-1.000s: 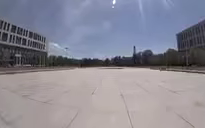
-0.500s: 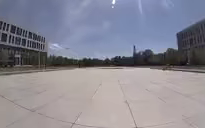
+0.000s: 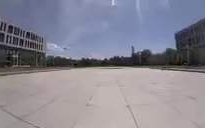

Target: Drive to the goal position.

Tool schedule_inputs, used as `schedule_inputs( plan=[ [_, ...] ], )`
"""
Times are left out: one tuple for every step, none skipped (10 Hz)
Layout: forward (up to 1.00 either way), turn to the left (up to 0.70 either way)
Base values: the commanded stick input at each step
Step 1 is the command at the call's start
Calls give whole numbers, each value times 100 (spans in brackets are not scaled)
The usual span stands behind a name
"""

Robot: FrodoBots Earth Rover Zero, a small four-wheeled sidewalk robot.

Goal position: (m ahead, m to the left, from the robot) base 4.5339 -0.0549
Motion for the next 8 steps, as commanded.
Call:
schedule_inputs(
  plan=[
    [69, 0],
    [69, 0],
    [69, 0],
    [69, 0],
    [69, 0],
    [69, 0],
    [69, 0],
    [69, 0]
  ],
)
